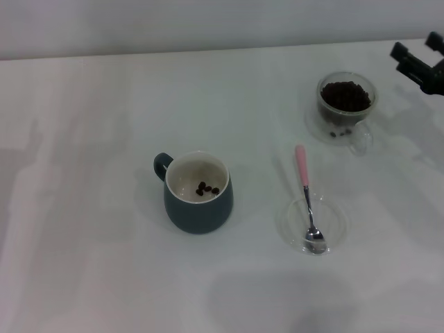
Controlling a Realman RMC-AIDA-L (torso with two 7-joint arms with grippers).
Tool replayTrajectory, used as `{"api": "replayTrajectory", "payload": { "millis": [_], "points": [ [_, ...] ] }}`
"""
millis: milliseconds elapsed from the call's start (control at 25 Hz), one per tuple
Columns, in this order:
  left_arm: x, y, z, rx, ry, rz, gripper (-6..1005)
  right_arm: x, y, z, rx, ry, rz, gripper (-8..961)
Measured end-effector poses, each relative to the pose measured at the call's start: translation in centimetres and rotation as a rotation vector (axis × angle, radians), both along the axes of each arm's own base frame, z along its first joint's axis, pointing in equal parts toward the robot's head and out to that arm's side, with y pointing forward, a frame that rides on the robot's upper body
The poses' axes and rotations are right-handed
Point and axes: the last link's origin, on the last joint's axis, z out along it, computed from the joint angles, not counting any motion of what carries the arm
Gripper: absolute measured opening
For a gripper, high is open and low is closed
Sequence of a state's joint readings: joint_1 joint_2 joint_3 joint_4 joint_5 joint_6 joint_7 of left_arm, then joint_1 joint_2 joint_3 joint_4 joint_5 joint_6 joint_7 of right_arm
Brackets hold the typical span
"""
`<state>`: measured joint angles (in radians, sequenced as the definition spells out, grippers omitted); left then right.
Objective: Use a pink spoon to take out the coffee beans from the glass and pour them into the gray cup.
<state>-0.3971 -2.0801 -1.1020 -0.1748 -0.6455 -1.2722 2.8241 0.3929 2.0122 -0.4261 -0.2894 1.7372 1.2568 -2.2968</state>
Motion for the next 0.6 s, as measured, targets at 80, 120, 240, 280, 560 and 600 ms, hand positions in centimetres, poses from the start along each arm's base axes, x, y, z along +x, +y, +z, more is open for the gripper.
{"api": "replayTrajectory", "payload": {
  "millis": [80,120,240,280,560,600],
  "points": [
    [-0.2,-0.1,0.1,0.006,-0.003,0.01,818,0.4,-0.5,-0.7,0.082,-0.039,-0.019,849],
    [-0.2,-0.1,0.1,0.006,-0.003,0.01,818,0.6,-0.7,-1.0,0.11,-0.057,-0.035,850],
    [-0.4,-0.3,0.1,0.005,-0.004,0.018,818,1.0,-0.9,-1.4,0.138,-0.093,-0.06,849],
    [-0.5,-0.4,0.1,0.004,-0.004,0.022,818,1.1,-1.0,-1.4,0.143,-0.097,-0.07,849],
    [-1.2,-0.6,0.0,0.003,-0.014,0.06,818,2.0,-1.0,-0.8,0.192,-0.078,-0.135,845],
    [-1.3,-0.8,-0.1,0.003,-0.016,0.064,818,2.0,-1.0,-0.7,0.195,-0.077,-0.137,845]
  ]
}}
